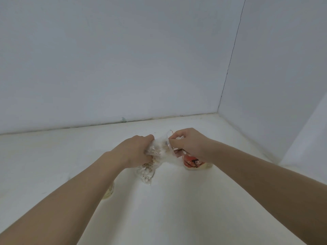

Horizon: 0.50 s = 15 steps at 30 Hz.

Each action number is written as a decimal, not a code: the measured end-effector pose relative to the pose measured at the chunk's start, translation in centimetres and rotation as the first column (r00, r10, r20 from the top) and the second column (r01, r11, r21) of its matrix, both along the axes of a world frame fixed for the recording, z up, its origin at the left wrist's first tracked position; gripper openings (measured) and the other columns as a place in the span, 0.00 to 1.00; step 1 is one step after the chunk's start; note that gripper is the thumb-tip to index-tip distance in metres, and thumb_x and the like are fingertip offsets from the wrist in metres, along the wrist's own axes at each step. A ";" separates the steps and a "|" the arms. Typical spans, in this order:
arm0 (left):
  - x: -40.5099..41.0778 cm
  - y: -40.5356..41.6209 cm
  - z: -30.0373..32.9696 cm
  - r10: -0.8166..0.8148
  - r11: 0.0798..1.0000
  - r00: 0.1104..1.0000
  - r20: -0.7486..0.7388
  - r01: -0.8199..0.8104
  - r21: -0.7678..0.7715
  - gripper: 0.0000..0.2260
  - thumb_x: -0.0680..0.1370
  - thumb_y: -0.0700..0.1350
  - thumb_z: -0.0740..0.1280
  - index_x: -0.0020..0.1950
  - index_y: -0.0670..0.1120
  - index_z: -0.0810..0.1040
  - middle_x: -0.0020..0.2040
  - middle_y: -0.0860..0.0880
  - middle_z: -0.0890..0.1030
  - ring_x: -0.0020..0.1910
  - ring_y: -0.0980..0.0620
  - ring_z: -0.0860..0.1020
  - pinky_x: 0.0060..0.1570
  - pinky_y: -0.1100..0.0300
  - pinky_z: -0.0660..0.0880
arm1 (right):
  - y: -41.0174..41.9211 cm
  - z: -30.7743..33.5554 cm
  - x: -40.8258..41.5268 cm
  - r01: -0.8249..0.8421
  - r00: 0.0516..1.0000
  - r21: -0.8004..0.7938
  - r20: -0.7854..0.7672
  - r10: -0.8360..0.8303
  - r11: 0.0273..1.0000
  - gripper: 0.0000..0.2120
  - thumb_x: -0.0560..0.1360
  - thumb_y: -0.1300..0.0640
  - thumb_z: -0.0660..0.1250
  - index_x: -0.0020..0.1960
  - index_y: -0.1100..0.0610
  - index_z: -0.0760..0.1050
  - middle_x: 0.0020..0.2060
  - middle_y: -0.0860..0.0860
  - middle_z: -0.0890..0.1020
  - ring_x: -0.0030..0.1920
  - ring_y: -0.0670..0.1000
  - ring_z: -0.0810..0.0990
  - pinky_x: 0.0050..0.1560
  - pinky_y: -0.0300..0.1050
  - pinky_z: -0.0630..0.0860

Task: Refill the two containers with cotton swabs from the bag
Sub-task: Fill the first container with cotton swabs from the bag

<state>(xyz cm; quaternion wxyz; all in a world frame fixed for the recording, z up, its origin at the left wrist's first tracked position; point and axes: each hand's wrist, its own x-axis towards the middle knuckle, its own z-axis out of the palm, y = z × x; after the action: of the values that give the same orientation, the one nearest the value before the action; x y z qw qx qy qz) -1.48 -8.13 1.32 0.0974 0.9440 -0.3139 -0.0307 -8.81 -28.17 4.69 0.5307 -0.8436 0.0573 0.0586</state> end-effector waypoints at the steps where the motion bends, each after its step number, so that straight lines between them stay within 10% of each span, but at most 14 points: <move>1: 0.1 -0.1 0.2 -0.006 1.000 1.000 0.014 0.006 0.004 0.12 0.75 0.48 0.68 0.52 0.53 0.66 0.45 0.51 0.76 0.46 0.48 0.74 0.42 0.54 0.72 | -0.4 0.0 0.3 -0.003 1.000 0.009 -0.006 0.003 1.000 0.07 0.75 0.59 0.69 0.50 0.62 0.82 0.32 0.55 0.80 0.28 0.48 0.76 0.28 0.37 0.63; 15: 0.8 -1.6 0.4 -0.070 0.993 0.997 0.009 0.071 -0.094 0.09 0.75 0.48 0.69 0.49 0.50 0.69 0.41 0.54 0.76 0.41 0.53 0.74 0.37 0.57 0.68 | -1.6 -0.8 1.7 -0.067 0.997 0.077 -0.028 0.069 0.995 0.10 0.77 0.62 0.67 0.56 0.57 0.82 0.39 0.57 0.82 0.30 0.48 0.79 0.34 0.43 0.68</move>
<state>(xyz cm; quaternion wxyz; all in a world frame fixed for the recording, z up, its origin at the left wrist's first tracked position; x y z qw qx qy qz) -0.73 -9.70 1.73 0.1400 0.9267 -0.3483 -0.0164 -7.12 -29.74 3.93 0.5594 -0.8231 0.0345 0.0917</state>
